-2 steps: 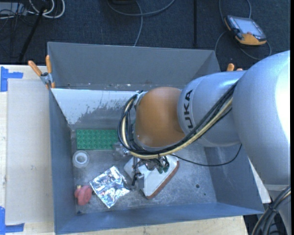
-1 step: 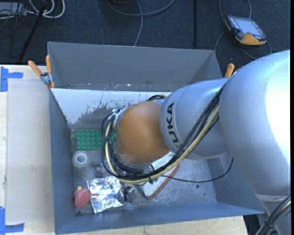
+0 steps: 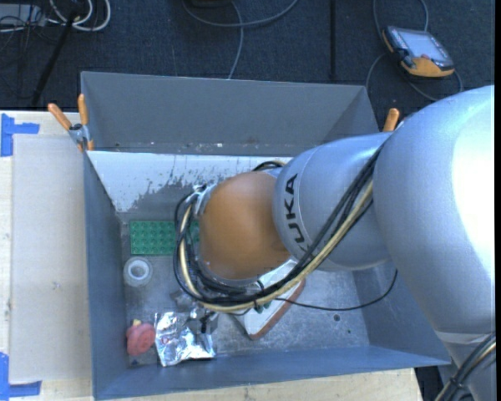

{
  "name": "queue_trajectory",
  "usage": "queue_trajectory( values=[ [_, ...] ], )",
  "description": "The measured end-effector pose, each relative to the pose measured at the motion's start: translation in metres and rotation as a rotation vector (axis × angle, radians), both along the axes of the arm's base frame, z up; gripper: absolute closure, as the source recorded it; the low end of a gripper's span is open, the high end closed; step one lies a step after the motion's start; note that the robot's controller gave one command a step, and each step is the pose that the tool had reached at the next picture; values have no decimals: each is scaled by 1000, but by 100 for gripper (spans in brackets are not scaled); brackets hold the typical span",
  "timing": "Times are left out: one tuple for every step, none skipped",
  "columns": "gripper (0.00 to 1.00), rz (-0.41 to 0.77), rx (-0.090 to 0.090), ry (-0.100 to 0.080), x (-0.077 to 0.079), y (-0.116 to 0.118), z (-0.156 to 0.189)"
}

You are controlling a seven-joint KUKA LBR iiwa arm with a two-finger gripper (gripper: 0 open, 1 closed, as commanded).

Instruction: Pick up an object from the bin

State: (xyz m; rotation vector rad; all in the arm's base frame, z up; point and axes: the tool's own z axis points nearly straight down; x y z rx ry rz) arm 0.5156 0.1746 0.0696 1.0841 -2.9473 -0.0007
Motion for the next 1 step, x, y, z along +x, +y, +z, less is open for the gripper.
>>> queue_trajectory(
  values=[
    [100, 42, 4, -9, -17, 23, 154]
  ],
)
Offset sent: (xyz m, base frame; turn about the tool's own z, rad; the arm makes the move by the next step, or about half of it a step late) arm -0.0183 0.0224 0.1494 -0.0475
